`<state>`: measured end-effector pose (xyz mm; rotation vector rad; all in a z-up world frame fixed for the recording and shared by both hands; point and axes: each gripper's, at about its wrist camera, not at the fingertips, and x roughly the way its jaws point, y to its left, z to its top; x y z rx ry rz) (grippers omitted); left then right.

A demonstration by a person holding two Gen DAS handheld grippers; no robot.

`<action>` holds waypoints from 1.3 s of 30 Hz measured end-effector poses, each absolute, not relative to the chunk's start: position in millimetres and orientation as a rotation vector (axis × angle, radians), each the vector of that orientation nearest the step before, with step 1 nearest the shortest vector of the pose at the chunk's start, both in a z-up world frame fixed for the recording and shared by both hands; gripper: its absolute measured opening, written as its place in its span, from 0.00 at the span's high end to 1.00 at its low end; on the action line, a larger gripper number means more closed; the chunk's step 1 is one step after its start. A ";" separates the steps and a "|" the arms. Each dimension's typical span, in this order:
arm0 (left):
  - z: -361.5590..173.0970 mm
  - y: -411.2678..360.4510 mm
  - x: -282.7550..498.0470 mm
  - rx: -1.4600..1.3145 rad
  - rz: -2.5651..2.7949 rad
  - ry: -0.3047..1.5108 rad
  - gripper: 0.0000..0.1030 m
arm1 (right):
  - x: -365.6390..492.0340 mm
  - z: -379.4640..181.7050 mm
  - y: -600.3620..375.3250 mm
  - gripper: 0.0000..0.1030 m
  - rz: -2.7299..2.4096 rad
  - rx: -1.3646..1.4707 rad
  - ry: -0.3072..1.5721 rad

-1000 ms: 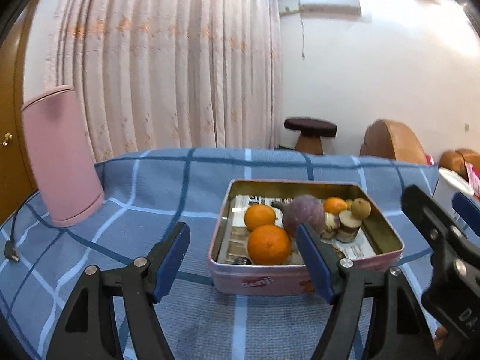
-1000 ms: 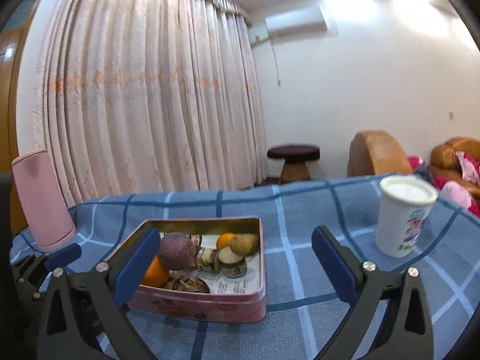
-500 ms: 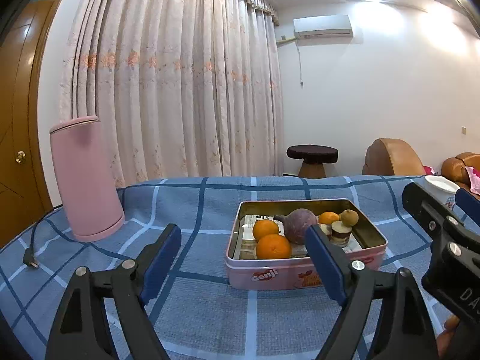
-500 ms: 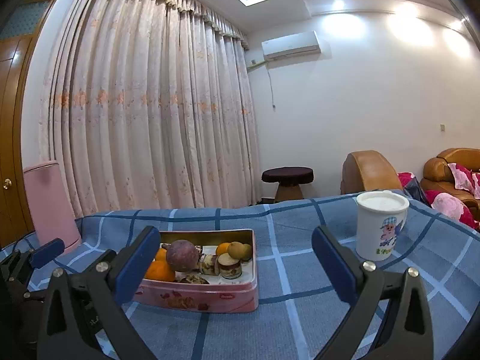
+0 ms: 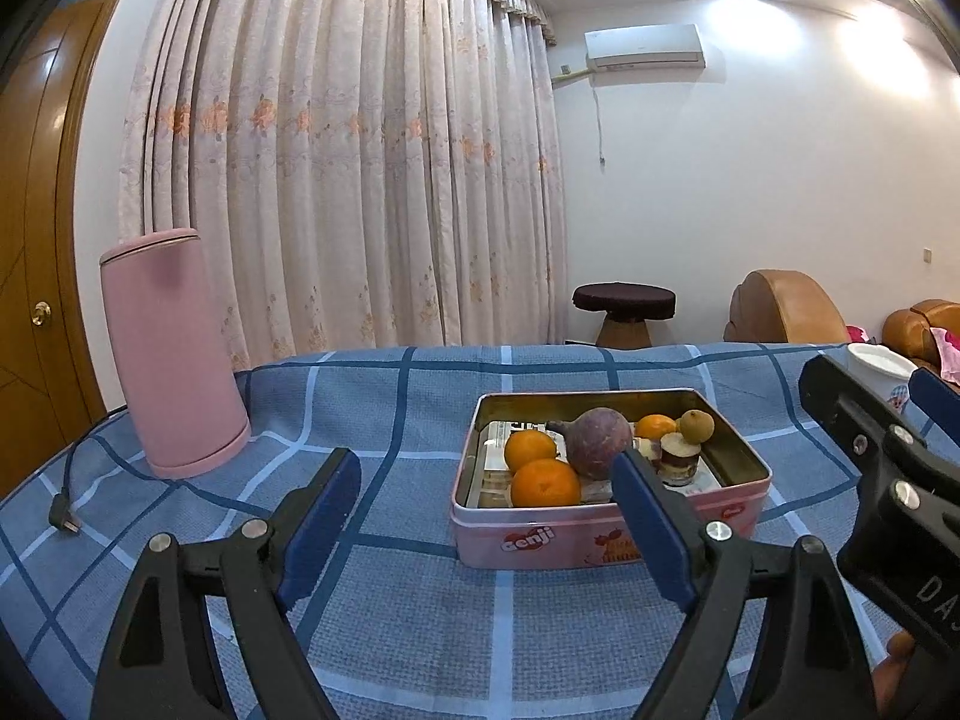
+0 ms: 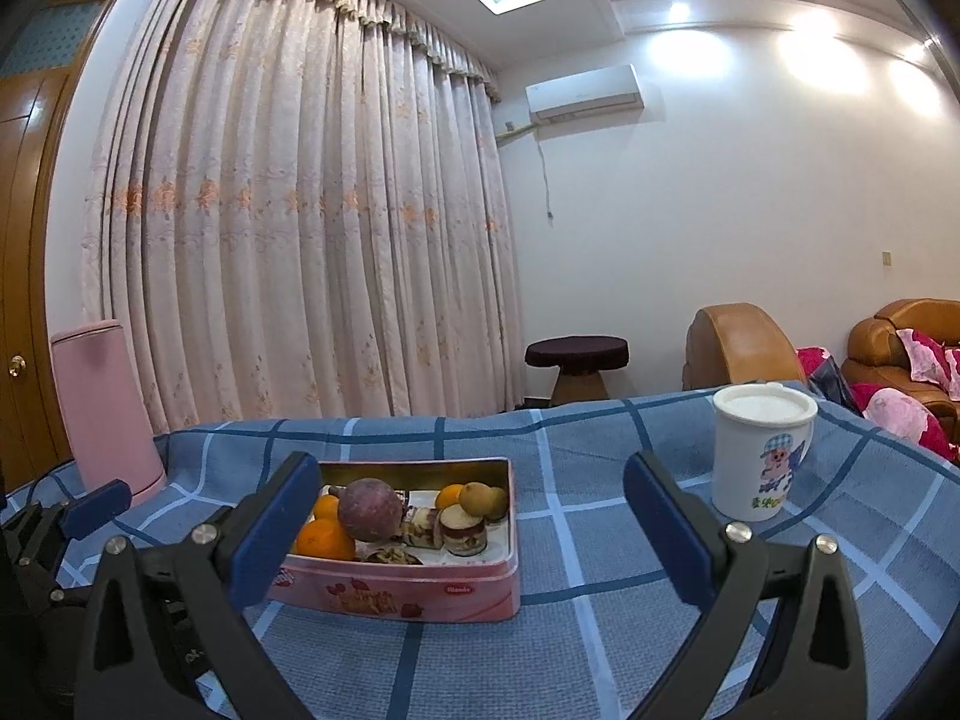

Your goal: Organize fruits

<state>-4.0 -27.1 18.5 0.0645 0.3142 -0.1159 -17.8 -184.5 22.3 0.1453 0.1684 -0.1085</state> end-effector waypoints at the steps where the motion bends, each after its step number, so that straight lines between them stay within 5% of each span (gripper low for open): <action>1: 18.2 -26.9 -4.1 0.063 -0.116 0.315 0.16 | -17.4 22.2 -184.4 0.00 -0.109 0.145 0.170; 39: 17.1 -26.2 -2.1 0.049 -0.104 0.325 0.16 | -17.3 20.8 -186.9 0.00 -0.116 0.146 0.171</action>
